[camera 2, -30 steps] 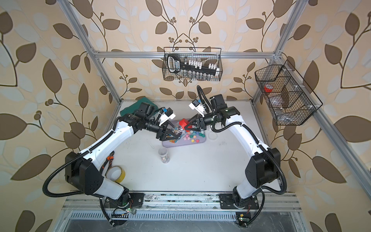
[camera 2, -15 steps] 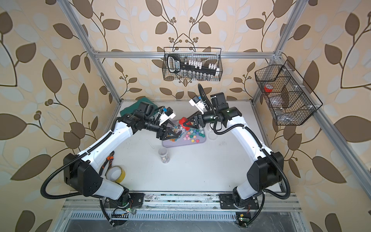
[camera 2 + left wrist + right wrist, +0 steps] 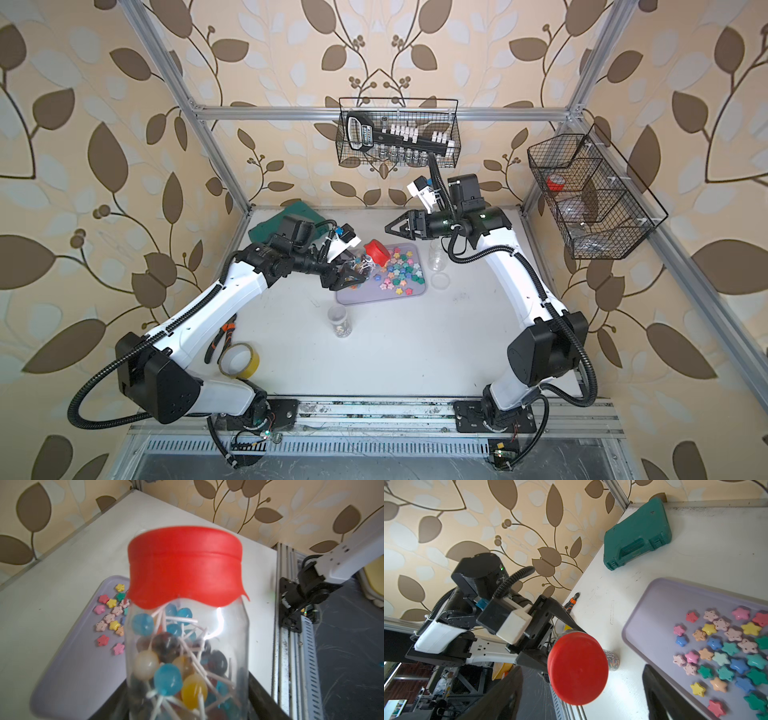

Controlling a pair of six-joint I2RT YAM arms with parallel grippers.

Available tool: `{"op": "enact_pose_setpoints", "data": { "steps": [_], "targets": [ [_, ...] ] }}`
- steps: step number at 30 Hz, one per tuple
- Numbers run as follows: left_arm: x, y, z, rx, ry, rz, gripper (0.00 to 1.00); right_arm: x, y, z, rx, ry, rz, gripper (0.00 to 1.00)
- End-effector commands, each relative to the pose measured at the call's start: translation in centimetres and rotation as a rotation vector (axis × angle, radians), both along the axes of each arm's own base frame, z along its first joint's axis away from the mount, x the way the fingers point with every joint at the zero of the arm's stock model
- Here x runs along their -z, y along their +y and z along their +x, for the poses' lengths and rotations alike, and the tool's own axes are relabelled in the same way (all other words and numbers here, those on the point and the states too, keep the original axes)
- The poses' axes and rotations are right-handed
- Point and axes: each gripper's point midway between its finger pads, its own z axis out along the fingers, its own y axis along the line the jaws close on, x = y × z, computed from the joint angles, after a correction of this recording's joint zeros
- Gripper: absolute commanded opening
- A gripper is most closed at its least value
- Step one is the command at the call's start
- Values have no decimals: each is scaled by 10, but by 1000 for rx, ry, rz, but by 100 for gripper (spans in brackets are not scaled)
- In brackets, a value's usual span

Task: Pour the candies out of the jar
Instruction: Unscrew the lid from the jar.

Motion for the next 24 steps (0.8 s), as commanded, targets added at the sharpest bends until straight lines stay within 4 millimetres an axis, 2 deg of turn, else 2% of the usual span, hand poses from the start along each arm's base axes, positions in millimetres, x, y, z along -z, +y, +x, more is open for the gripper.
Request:
{"op": "enact_pose_setpoints", "data": {
  "steps": [1,5,10,24],
  "targets": [
    [-18,3,7,-34,-200,73,43,24,4,-6,-18,135,-55,86],
    [-16,2,7,-38,-215,81,43,48,16,-11,-60,206,-92,86],
    [-15,-1,4,-26,-214,74,43,65,28,-16,-91,242,-118,86],
    [-13,-4,4,-30,-210,48,43,78,37,-27,-130,284,-141,74]
  ]
}}
